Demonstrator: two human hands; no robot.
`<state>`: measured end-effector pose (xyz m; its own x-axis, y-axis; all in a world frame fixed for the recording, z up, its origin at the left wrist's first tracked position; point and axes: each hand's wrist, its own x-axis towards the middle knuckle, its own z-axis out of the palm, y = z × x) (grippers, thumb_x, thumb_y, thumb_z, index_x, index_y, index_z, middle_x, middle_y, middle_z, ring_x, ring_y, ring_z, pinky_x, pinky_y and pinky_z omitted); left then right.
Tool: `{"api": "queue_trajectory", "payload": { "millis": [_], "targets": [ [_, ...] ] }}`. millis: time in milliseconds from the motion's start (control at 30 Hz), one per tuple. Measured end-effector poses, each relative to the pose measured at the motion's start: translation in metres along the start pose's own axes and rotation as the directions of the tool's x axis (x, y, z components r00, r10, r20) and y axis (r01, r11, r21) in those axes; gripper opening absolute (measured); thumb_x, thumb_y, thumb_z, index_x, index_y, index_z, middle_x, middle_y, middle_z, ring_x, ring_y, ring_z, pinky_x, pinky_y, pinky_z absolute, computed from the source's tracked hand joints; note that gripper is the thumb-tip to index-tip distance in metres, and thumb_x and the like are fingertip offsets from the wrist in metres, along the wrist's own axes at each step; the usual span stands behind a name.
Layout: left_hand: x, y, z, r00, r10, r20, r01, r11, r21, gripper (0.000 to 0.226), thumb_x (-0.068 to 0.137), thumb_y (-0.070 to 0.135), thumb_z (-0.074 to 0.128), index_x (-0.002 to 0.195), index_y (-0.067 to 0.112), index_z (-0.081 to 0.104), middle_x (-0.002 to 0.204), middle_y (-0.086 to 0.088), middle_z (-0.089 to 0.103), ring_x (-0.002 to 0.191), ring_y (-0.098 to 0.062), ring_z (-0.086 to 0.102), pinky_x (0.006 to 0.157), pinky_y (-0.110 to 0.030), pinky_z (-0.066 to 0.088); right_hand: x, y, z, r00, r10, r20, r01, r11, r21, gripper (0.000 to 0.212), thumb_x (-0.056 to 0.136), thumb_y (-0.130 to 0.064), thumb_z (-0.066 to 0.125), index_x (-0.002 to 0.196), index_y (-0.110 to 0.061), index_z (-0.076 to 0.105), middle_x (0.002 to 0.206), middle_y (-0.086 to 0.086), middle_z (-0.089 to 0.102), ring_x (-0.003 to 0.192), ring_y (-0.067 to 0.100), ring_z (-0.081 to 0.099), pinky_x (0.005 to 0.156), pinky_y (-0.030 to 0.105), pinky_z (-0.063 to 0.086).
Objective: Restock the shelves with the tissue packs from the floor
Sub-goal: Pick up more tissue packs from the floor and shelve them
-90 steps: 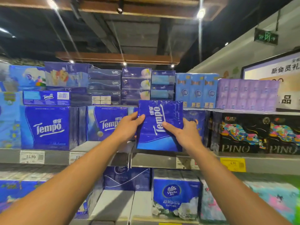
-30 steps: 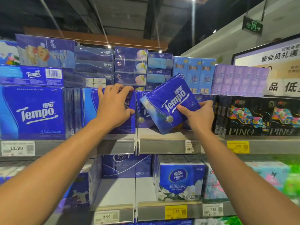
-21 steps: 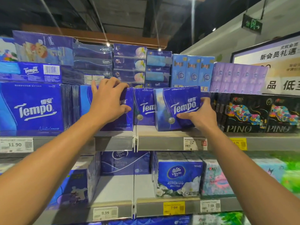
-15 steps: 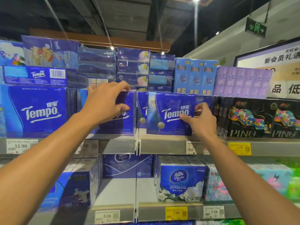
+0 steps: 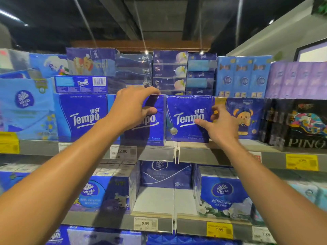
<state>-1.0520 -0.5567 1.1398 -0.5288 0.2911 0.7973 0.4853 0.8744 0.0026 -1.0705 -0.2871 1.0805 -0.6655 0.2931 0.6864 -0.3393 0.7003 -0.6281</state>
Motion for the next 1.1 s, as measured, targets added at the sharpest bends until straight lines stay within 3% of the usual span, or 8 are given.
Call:
{"api": "queue_trajectory", "payload": {
  "millis": [133,267,367,500,700,800,967,1100],
  "targets": [
    [-0.008,-0.007,-0.007,0.996,-0.082,-0.037,0.083,0.996,0.027,0.077,0.068,0.066,0.073,0.133,0.031,0.050,0.133,0.002,0.059,0.123,-0.027,0.050,0.103,-0.054,0.039,-0.002,-0.003,0.003,1.000,-0.010,0.013,0.009,1.000,0.016,0.063,0.073,-0.050,0.080,0.121,-0.020,0.052,0.098,-0.009,0.055,0.089,0.013,0.058,0.071,0.030,0.050],
    [-0.018,-0.018,-0.011,0.978,-0.199,-0.069,0.204,0.976,0.073,0.087,0.061,0.080,0.066,0.131,0.030,0.053,0.132,-0.001,0.058,0.122,-0.028,0.050,0.100,-0.052,0.043,0.000,-0.007,0.011,0.997,-0.026,0.078,0.022,0.998,0.054,0.058,0.075,-0.049,0.079,0.120,-0.024,0.053,0.097,-0.008,0.060,0.093,0.017,0.063,0.077,0.040,0.057],
    [-0.026,-0.021,-0.010,0.975,-0.216,-0.051,0.220,0.973,0.074,0.087,0.062,0.078,0.066,0.131,0.028,0.053,0.130,-0.003,0.059,0.120,-0.028,0.048,0.099,-0.048,0.043,-0.001,-0.021,0.026,0.980,-0.063,0.190,0.028,0.983,0.179,0.043,0.084,-0.035,0.075,0.120,-0.023,0.056,0.099,-0.005,0.064,0.095,0.017,0.065,0.077,0.041,0.059],
    [-0.035,-0.026,-0.005,0.981,-0.174,-0.087,0.179,0.982,0.065,0.082,0.069,0.063,0.075,0.138,0.027,0.048,0.134,-0.001,0.055,0.124,-0.025,0.043,0.102,-0.042,0.038,-0.009,-0.044,0.046,0.912,-0.056,0.407,-0.138,0.891,0.432,0.024,0.099,-0.034,0.053,0.119,-0.023,0.061,0.108,0.004,0.068,0.095,0.025,0.069,0.076,0.045,0.061],
    [-0.036,-0.033,0.006,0.986,-0.127,-0.105,0.141,0.979,0.147,0.083,0.073,0.062,0.071,0.142,0.025,0.044,0.139,-0.003,0.050,0.128,-0.027,0.042,0.109,-0.049,0.031,-0.013,-0.056,0.062,0.815,-0.152,0.559,-0.163,0.865,0.474,0.044,0.085,-0.056,0.061,0.120,-0.030,0.057,0.122,-0.007,0.063,0.113,0.017,0.062,0.087,0.042,0.058],
    [-0.036,-0.035,0.011,0.986,-0.127,-0.110,0.143,0.977,0.156,0.083,0.073,0.063,0.069,0.142,0.025,0.043,0.140,-0.005,0.049,0.131,-0.030,0.041,0.108,-0.055,0.030,-0.017,-0.057,0.065,0.830,-0.197,0.523,-0.049,0.906,0.420,0.068,0.070,-0.061,0.066,0.128,-0.028,0.053,0.125,-0.009,0.061,0.114,0.016,0.061,0.085,0.043,0.059],
    [-0.037,-0.035,0.013,0.983,-0.150,-0.102,0.164,0.976,0.142,0.082,0.077,0.059,0.068,0.145,0.025,0.038,0.146,-0.006,0.044,0.138,-0.030,0.033,0.112,-0.056,0.026,-0.016,-0.054,0.065,0.845,-0.193,0.499,-0.029,0.914,0.404,0.095,0.058,-0.076,0.066,0.138,-0.028,0.048,0.130,-0.006,0.059,0.116,0.018,0.060,0.083,0.045,0.059],
    [-0.037,-0.028,0.009,0.980,-0.194,-0.051,0.199,0.970,0.143,0.085,0.083,0.057,0.065,0.152,0.026,0.027,0.158,-0.005,0.028,0.148,-0.028,0.017,0.119,-0.054,0.014,-0.018,-0.054,0.064,0.843,-0.202,0.499,-0.011,0.921,0.390,0.088,0.064,-0.070,0.066,0.139,-0.029,0.047,0.132,-0.007,0.058,0.119,0.018,0.058,0.084,0.044,0.059]
  ]
}}
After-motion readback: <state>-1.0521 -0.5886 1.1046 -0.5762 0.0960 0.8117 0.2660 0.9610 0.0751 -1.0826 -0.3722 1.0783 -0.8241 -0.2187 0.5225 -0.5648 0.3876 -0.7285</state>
